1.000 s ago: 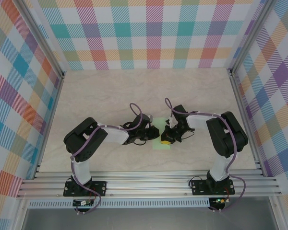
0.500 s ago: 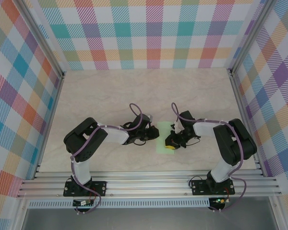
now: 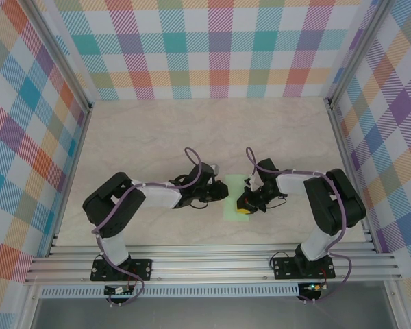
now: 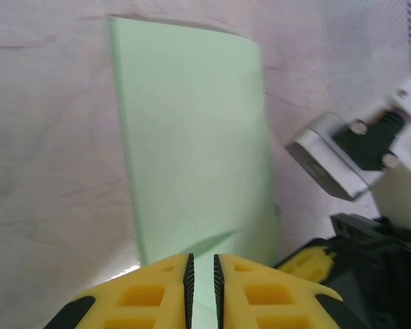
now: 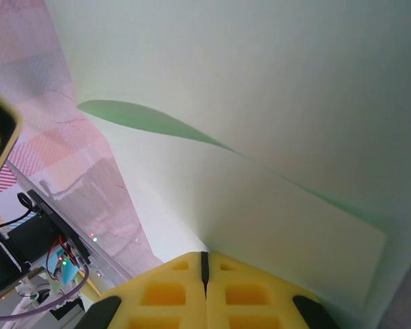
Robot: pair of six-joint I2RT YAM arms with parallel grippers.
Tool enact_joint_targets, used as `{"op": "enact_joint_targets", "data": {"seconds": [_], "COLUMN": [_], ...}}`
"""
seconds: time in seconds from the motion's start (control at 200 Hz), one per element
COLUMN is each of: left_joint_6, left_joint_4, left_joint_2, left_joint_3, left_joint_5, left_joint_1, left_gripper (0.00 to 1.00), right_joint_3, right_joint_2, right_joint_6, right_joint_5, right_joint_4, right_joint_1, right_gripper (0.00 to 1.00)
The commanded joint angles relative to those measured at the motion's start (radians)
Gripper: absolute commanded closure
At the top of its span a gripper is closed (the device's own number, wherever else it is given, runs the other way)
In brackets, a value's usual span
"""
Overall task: Fold a paper plane with a square sheet of paper (pick it up from the middle)
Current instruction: Fold the triangle a second time at the center of the table.
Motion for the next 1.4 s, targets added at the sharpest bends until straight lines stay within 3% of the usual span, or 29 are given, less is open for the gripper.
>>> {"op": "enact_joint_targets", "data": {"seconds": [0.0,0.68,1.265,1.395], "left_joint_6": [0.028,-0.063,-0.057,-0.048], "left_joint_4": [-0.077,-0.285,-0.284,-0.267], "left_joint_2": [0.006,0.163,0.171,0.164], "left_joint_3": [0.061,0.123,0.131,0.131], "left_joint_5": [0.019,-0.140,-0.132,-0.116], "left_joint_1": [-0.041,-0.081,-0.081,-0.080], "left_gripper": [0.81,0.87,0.87,0.87], "right_joint_3": [0.007,-0.051,-0.199,-0.175], "right_joint_2": [0.033,-0.065,-0.295,-0.367], "right_joint_6": [-0.021,-0.005,0.050,0.051], "right_joint_5": [0.053,0.081,0.217,0.221], "right_joint_4": [-0.014,-0.046,-0.187,-0.201], "right_joint_1": [0.001,0.001,-0.012,-0.039], "right_gripper": [0.95,0.90,0.87,0.80]}}
